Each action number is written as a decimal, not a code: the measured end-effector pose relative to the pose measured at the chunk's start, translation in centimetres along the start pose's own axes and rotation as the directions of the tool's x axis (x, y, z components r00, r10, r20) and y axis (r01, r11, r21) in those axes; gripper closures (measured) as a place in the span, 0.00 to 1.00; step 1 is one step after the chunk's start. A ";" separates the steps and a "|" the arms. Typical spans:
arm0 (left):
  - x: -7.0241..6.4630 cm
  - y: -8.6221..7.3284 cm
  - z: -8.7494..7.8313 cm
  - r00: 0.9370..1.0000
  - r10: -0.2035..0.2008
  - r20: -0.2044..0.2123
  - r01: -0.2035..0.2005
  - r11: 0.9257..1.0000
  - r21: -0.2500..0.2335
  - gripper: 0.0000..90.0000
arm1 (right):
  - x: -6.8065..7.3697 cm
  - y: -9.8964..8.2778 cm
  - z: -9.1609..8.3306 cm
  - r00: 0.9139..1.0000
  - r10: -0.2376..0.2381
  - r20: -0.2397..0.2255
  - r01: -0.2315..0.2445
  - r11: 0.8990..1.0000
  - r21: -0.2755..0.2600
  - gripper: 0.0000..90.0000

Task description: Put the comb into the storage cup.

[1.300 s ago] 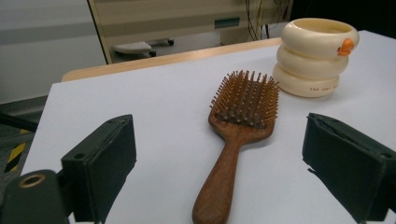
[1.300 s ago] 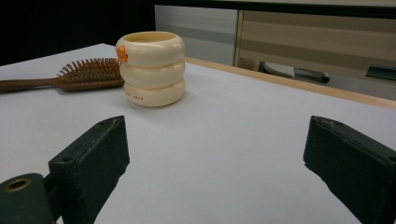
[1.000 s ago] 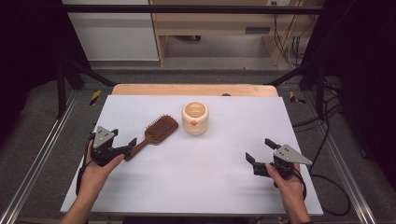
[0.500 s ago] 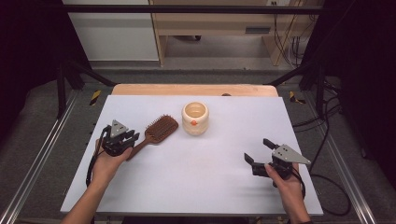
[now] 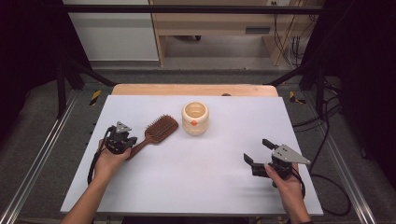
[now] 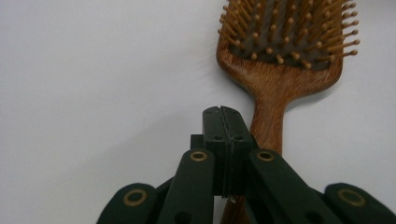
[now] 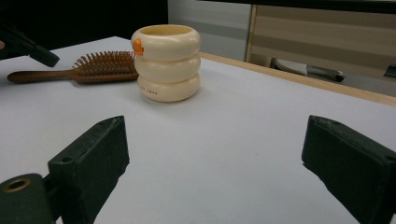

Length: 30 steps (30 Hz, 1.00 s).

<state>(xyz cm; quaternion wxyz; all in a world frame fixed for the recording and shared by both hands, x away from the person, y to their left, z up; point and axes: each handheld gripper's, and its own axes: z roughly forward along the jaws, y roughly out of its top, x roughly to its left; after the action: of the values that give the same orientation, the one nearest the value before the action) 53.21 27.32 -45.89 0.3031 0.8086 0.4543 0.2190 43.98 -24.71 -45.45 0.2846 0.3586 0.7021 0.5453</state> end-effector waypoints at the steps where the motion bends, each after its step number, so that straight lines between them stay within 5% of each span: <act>1: 0.0 0.0 0.1 1.000 -0.004 0.006 0.004 1.000 0.002 1.00 | 0.0 0.0 0.0 1.000 0.000 0.000 0.000 1.000 0.000 0.08; 20: -1.1 0.0 0.5 0.999 0.015 0.042 -0.018 0.998 0.056 1.00 | 0.0 0.0 0.0 1.000 0.005 -0.003 -0.005 1.000 0.005 0.08; 26: -1.0 1.3 -1.4 1.000 0.005 0.004 -0.005 1.000 0.011 1.00 | 0.0 0.0 0.0 1.000 0.006 -0.003 -0.006 1.000 0.003 0.08; 30: -1.3 2.5 -2.4 1.000 0.009 0.014 -0.009 1.000 0.027 0.96 | 0.1 0.0 0.0 1.000 0.006 -0.007 -0.006 1.000 0.005 0.08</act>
<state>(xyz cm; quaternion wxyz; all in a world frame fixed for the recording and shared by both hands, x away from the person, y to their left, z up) 52.54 25.86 -42.60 0.2940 0.8162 0.4515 0.2088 43.94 -24.63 -45.47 0.2796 0.3596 0.7034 0.5456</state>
